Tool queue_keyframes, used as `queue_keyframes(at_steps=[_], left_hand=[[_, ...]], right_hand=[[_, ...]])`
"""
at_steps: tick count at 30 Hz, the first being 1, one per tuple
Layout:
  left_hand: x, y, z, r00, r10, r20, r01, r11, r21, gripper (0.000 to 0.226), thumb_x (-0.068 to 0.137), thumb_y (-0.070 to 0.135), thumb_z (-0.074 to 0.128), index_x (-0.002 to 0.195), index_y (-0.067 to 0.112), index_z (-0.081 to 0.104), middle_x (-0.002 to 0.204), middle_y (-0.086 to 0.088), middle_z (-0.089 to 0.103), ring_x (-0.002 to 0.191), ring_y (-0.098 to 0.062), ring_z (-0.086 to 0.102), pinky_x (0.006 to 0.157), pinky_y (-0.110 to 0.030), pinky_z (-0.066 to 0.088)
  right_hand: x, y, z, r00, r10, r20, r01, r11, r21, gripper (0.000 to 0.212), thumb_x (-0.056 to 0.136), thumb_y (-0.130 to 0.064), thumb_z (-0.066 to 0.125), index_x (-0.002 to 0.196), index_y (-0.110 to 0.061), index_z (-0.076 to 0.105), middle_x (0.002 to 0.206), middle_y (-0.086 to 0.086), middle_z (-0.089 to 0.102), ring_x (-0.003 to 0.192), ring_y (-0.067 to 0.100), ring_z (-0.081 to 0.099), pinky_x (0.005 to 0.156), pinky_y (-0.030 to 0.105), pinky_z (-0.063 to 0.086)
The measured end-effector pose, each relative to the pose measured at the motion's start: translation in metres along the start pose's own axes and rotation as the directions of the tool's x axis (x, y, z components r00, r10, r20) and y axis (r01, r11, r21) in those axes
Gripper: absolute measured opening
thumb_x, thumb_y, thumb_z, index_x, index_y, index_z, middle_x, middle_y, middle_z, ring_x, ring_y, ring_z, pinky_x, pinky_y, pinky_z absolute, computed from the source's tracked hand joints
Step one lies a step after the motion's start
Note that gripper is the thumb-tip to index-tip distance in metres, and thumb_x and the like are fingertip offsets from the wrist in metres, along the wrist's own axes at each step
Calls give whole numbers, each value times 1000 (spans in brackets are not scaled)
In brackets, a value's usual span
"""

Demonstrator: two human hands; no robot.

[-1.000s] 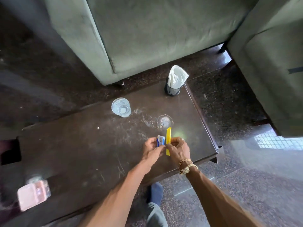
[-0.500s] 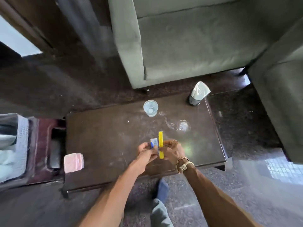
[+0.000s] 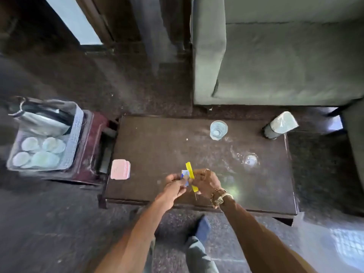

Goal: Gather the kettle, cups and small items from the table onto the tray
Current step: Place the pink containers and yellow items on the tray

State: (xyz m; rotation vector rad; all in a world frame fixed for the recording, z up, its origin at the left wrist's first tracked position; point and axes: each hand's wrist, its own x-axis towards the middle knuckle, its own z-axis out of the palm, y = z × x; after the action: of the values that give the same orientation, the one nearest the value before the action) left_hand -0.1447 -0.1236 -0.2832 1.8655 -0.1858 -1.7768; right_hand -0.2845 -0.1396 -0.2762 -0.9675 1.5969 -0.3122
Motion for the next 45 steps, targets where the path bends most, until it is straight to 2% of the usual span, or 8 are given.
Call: queue_keyframes(at_steps=[9,21,27,30,32,37,40,45], left_hand=[[-19,20,-91,993,90,-71,-100,981,-164,16,93,0,64,99,15,60,84,-7,69,70,-20,64,67,-27,57],[-27,58,-242,973,118,-197,-183,918,-353,29,88,0,64,116,6,68,99,-12,67,84,-21,64,76,-33,57],[-16,80,-322,938,138,-318,-258,890,-376,20,82,0,74,90,19,74,85,-1,75,78,-14,70,64,-25,57],[-6,102,-355,933,191,-305,-300,879,-370,31,80,-8,72,81,22,78,71,3,74,63,-7,69,54,-19,54],[4,119,-376,923,227,-310,-331,880,-340,38,80,-13,69,79,23,81,66,2,73,56,-8,67,51,-22,56],[38,159,-425,852,279,-443,-381,911,-160,32,79,-11,70,91,18,69,75,-7,70,72,-26,63,67,-38,55],[66,178,-448,752,378,-540,-384,917,108,22,78,3,74,93,18,68,85,-2,74,74,-12,67,74,-32,55],[105,193,-466,706,421,-570,-287,905,313,21,80,4,66,99,13,69,99,-6,75,95,-25,69,82,-25,49]], right_hand=[[-3,-58,74,983,-25,180,34,998,-45,21,82,-11,80,96,1,70,82,15,71,71,24,64,78,52,59],[-4,-141,231,962,-107,251,170,954,-246,14,80,-24,79,93,-17,80,76,5,74,68,18,65,79,47,60],[-5,-184,305,939,-173,298,259,925,-278,12,86,-25,76,89,-14,78,77,-1,70,77,27,69,76,50,60],[1,-211,343,945,-172,277,247,933,-263,8,87,-25,75,88,-18,80,68,-7,67,65,15,63,74,29,60],[13,-225,366,947,-198,253,273,912,-307,13,87,-31,74,91,-20,81,68,-4,70,64,13,62,68,18,55],[48,-260,422,970,-155,188,210,923,-322,25,78,-40,80,88,-16,78,69,4,70,68,28,64,74,42,55],[73,-280,452,982,-145,121,183,891,-415,10,77,-25,76,81,-16,75,79,10,69,84,33,67,72,31,49],[102,-298,484,989,-132,72,150,834,-530,14,77,-21,68,87,-13,75,94,13,73,94,37,66,76,32,50]])
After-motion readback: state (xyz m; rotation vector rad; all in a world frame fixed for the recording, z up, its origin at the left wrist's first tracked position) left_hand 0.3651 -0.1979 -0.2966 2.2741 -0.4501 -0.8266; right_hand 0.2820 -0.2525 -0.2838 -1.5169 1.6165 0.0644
